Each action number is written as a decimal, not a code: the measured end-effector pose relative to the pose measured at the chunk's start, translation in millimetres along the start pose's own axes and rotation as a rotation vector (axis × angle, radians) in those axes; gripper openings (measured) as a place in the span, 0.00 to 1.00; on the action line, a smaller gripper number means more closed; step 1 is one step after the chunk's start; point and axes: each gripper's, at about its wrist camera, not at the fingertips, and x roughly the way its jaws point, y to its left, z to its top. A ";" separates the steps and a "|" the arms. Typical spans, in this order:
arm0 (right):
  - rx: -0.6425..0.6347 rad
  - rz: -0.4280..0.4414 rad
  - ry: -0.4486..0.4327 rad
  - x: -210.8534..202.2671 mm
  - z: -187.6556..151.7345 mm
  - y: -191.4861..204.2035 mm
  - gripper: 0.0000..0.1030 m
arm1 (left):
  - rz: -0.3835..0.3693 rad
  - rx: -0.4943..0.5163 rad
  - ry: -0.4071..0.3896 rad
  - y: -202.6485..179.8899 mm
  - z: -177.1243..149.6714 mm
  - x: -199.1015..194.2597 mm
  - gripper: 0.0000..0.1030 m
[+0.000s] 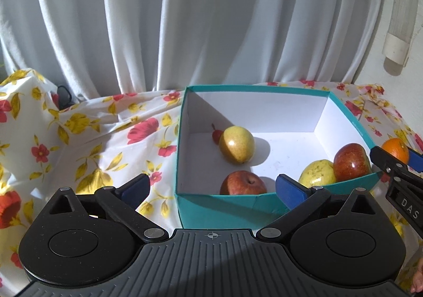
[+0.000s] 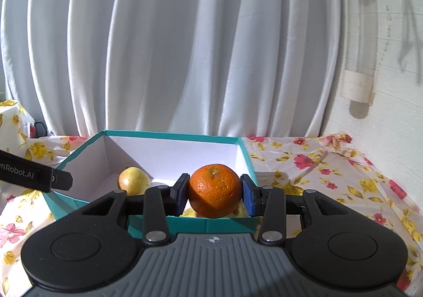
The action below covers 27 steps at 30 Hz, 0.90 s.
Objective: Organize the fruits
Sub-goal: 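Lower the orange into the box and open the right tool while the left tool withdraws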
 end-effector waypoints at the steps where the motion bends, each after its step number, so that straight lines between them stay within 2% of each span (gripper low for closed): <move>1: 0.000 0.008 -0.001 2.2 0.0 1.8 0.39 | 0.002 0.001 0.003 0.0 -0.9 -0.4 1.00; 12: -0.014 0.068 0.031 22.1 -6.6 16.6 0.39 | 0.033 0.005 0.018 -0.5 -5.2 -2.1 1.00; 27: -0.064 0.089 0.033 31.9 -9.6 28.5 0.40 | 0.037 0.015 0.037 -0.7 -4.8 2.3 1.00</move>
